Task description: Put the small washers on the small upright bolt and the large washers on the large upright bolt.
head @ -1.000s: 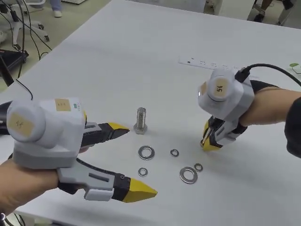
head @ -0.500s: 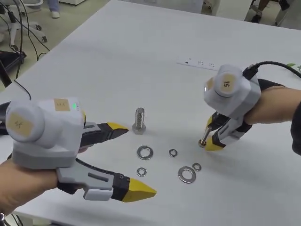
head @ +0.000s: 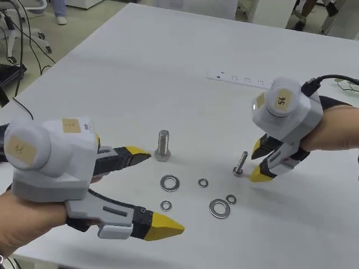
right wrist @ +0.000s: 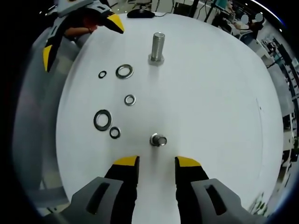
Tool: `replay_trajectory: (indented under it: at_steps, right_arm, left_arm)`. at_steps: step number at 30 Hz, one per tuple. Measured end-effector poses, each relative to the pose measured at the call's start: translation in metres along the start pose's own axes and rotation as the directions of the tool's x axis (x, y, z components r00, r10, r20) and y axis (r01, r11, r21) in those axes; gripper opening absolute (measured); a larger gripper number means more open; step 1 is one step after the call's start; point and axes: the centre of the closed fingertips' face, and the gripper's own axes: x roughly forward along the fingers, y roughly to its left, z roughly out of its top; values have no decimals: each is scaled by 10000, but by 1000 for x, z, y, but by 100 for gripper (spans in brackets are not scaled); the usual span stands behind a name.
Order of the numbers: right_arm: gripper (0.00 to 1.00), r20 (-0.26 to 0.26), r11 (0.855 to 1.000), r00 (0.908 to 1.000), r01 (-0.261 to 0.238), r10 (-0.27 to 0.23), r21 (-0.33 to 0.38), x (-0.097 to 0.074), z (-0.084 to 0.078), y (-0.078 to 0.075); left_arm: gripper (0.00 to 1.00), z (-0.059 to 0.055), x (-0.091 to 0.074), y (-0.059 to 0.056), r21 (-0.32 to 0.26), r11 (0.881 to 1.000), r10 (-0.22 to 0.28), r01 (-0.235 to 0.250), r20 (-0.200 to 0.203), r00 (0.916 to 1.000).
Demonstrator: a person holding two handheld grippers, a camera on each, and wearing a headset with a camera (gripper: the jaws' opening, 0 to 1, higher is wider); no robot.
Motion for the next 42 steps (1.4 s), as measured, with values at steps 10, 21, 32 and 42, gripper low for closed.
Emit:
replay_trajectory:
  at_steps: [10, 21, 32, 42]
  right_arm:
    - [32, 96, 10000, 9999, 33, -33, 30, -9, -3, 16]
    - [32, 88, 10000, 9999, -84, 84, 42, -9, -6, 32]
    - [31, 94, 9995, 9997, -243, 245, -220, -7, 3, 41]
    - [31, 73, 9976, 9993, -356, 361, -595, -2, 15, 48]
  left_arm:
    - [88, 3, 0, -1, 46, 10000, -25, 25, 100, 9999]
    - [87, 6, 0, -3, 123, 9999, -47, 45, 177, 9998]
    - [87, 10, -2, -4, 205, 9998, -35, 29, 272, 9996]
    - [87, 11, -4, -3, 221, 9998, 21, -29, 391, 9992]
